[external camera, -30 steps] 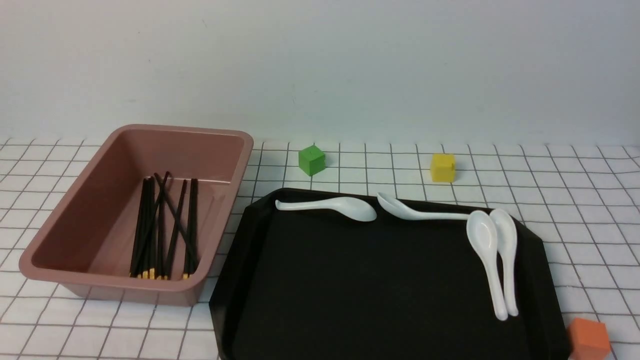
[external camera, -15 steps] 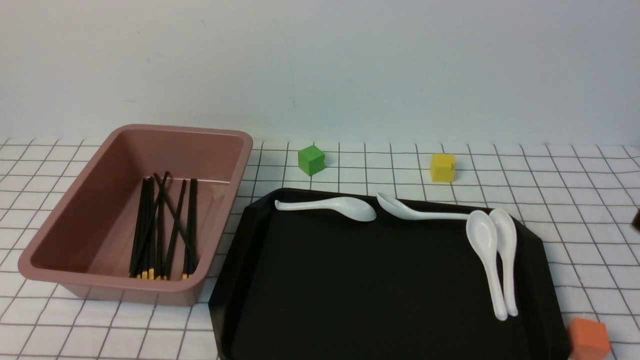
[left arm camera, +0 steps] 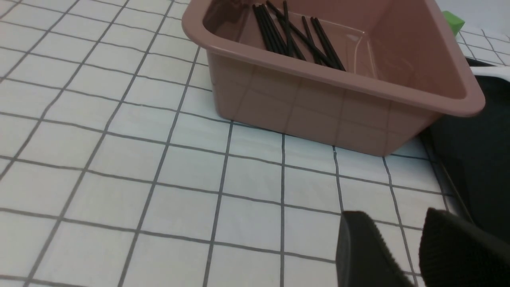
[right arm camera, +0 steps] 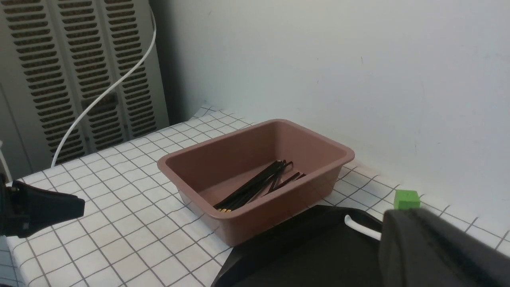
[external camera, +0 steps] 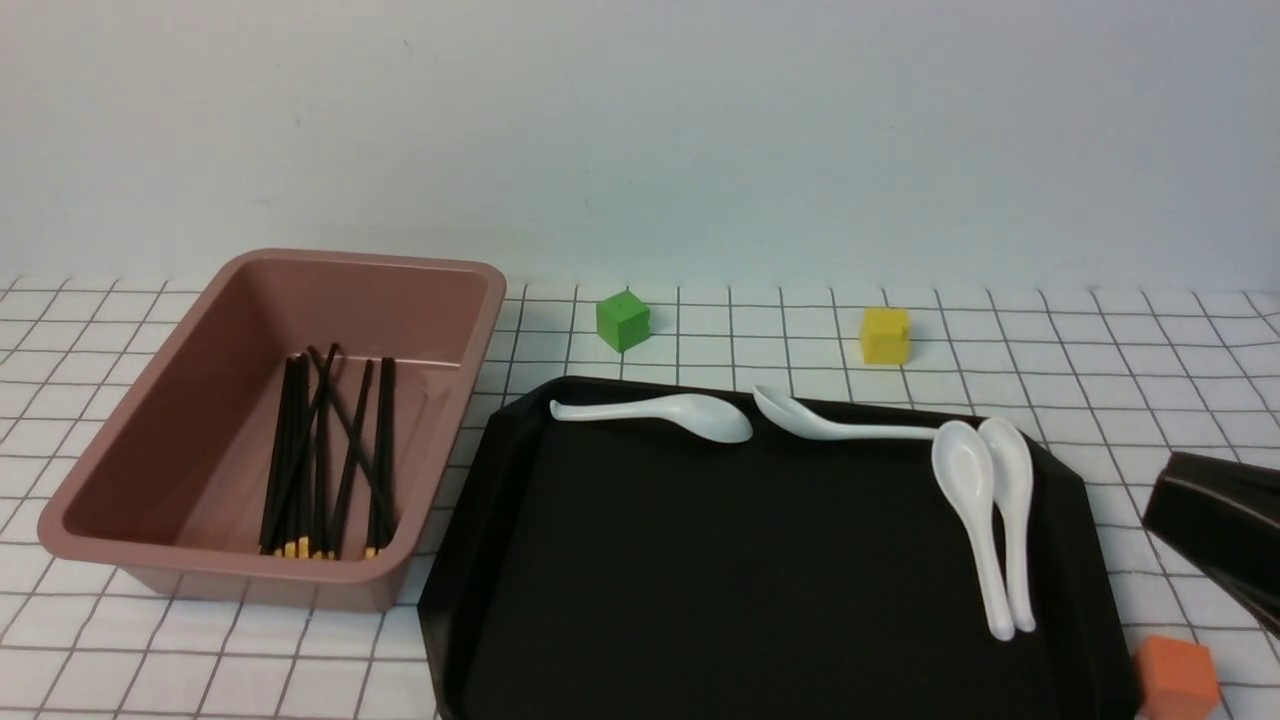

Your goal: On white black tablecloth take chopsticks from black tray and put them in box.

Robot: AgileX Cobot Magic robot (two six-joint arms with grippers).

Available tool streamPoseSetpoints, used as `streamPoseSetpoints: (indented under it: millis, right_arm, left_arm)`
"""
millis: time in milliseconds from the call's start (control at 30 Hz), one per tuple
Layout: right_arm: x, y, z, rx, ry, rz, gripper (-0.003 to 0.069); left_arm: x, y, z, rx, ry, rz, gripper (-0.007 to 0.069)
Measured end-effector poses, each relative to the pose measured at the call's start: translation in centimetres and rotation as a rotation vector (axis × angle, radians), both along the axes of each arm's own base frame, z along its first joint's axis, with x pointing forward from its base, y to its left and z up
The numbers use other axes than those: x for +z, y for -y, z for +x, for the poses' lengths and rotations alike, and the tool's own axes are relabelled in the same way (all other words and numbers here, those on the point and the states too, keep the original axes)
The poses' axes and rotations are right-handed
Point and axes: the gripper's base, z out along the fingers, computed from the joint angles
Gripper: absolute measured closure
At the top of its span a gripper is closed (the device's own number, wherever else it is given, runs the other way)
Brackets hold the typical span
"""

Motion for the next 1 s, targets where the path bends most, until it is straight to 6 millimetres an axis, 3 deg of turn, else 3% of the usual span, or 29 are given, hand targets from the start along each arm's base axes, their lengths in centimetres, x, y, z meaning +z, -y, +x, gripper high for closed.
streamPoseSetpoints:
  millis: [533, 800, 1000]
  right_arm:
    - [-0.6, -0.1, 0.1, 0.002, -0.005, -0.009, 0.0638]
    - [-5.7, 1.0, -0.3, -0.047, 0.062, -0.099, 0.0627]
    - [-9.6, 4.0, -0.5, -0.312, -0.019, 0.006, 0.0621]
  left_arm:
    - [0.0, 0.0, 0.0, 0.000, 0.000, 0.000, 0.0386]
    - [0.0, 0.0, 0.0, 0.000, 0.000, 0.000, 0.0386]
    - [0.0, 0.0, 0.0, 0.000, 0.000, 0.000, 0.0386]
